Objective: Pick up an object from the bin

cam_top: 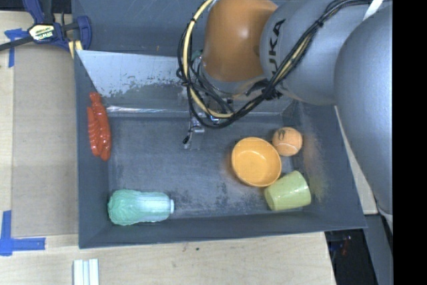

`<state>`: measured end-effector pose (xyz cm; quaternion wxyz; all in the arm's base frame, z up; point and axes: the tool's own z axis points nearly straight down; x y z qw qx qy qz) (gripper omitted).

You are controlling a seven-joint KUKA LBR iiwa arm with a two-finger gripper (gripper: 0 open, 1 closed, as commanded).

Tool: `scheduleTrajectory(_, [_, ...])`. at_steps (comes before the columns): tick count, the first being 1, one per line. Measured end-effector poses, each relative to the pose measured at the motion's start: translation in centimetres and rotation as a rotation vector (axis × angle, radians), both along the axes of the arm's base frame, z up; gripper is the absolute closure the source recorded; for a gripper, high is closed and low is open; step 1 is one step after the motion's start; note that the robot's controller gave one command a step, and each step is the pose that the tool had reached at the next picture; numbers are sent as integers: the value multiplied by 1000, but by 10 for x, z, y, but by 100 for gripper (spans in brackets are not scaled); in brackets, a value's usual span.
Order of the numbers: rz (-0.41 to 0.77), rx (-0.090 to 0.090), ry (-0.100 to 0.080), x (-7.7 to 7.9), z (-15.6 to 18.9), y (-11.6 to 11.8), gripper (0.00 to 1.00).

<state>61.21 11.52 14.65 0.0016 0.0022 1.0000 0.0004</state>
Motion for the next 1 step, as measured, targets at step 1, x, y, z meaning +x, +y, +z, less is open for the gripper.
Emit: scheduleTrajectory(1, [0,0,0,0,0,0,0])
